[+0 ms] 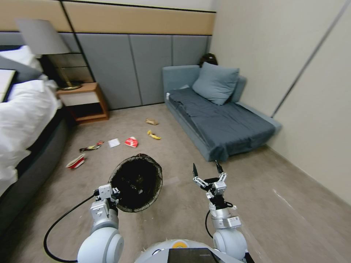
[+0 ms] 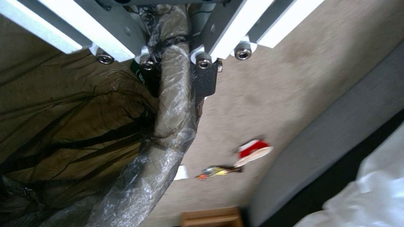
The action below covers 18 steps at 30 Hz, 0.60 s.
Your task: Pick up the trash bin, then pick up the garbage from the floor and place it into the trash bin.
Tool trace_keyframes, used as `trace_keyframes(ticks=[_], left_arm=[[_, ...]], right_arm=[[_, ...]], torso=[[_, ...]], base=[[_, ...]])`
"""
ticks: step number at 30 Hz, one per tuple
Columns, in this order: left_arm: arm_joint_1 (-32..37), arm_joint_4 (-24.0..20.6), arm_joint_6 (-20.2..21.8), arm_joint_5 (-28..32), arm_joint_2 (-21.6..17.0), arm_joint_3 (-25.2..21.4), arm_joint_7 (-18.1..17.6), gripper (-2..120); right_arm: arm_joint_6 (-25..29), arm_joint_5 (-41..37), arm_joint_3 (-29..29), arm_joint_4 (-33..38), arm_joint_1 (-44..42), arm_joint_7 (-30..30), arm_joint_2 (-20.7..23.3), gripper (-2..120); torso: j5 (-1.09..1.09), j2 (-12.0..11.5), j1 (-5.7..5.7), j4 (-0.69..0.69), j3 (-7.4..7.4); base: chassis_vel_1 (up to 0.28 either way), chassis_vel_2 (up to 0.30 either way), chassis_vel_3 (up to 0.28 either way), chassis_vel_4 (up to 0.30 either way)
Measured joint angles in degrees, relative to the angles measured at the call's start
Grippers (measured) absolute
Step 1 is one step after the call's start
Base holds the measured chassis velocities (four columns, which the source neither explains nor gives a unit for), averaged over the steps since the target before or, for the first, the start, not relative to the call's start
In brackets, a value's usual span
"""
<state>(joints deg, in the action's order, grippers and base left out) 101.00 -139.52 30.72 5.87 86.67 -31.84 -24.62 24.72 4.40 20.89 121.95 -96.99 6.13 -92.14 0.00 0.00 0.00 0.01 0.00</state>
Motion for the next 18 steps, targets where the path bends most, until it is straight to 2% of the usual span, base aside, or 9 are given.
trace_keyframes(ticks=[13, 14, 18], left_arm=[[0.01, -0.02, -0.97, 0.12, -0.03, 0.21, -0.07, 0], [-0.01, 0.20, -3.09, -0.15, -0.06, 0.24, 0.42, 0], [-0.04, 0.46, -4.06, -0.38, -0.05, 0.34, 0.60, 0]], right_arm=[[0.11, 0.37, -0.24, 0.00, -0.55, 0.20, 0.00, 100], [0.18, 0.49, -0.25, 0.08, -0.66, 0.33, 0.00, 100], [0.24, 0.64, -0.33, 0.03, -0.70, 0.36, 0.00, 100]], torso=[[0.00, 0.00, 0.00, -0.04, 0.00], [0.00, 0.00, 0.00, -0.03, 0.00], [0.00, 0.00, 0.00, -0.04, 0.00]], base=[[0.022, 0.023, 0.012, 0.017], [0.000, 0.000, 0.000, 0.000], [0.000, 0.000, 0.000, 0.000]])
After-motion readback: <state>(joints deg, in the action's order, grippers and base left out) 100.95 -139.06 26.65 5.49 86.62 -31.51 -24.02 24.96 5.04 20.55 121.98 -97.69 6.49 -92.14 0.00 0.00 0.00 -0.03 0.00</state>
